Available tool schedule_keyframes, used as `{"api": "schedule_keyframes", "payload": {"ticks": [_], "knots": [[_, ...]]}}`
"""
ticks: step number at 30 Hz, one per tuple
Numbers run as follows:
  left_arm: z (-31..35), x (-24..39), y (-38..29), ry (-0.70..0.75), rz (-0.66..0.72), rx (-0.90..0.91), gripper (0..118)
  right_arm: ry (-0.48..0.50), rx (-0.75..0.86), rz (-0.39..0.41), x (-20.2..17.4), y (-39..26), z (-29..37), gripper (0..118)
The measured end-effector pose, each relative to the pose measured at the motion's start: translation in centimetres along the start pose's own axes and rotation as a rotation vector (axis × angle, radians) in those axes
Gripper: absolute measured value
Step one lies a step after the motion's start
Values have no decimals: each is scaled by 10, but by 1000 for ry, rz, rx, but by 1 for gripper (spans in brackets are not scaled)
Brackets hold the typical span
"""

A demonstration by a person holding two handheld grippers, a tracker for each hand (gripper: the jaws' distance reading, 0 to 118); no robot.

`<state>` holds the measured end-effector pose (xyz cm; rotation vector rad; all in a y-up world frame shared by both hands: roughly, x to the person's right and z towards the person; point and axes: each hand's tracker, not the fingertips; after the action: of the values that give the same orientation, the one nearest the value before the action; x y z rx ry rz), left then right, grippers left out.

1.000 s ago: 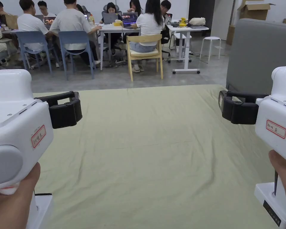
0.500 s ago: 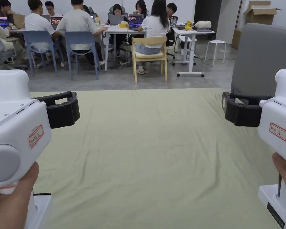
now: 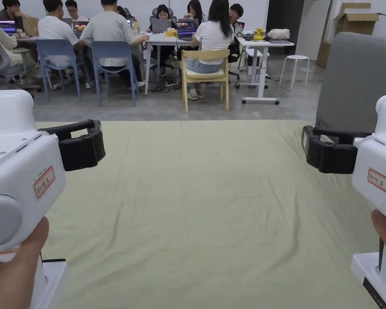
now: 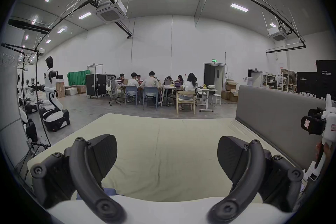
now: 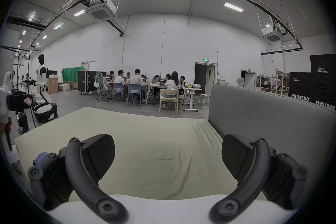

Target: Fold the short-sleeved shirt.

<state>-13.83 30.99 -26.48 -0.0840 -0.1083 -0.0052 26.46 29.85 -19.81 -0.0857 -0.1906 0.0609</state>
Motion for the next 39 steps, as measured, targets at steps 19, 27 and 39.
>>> {"api": "schedule_keyframes", "payload": {"ticks": [19,27,39], "knots": [[1,-3,1,14,-9,17,116,5,-5,-4,-3,-2,-4,118],[3,-3,1,20,-14,33,116,6,-5,-1,-4,-1,-4,118],[3,-8,1,26,-6,32,116,5,-5,-1,-6,-1,-5,118]]}}
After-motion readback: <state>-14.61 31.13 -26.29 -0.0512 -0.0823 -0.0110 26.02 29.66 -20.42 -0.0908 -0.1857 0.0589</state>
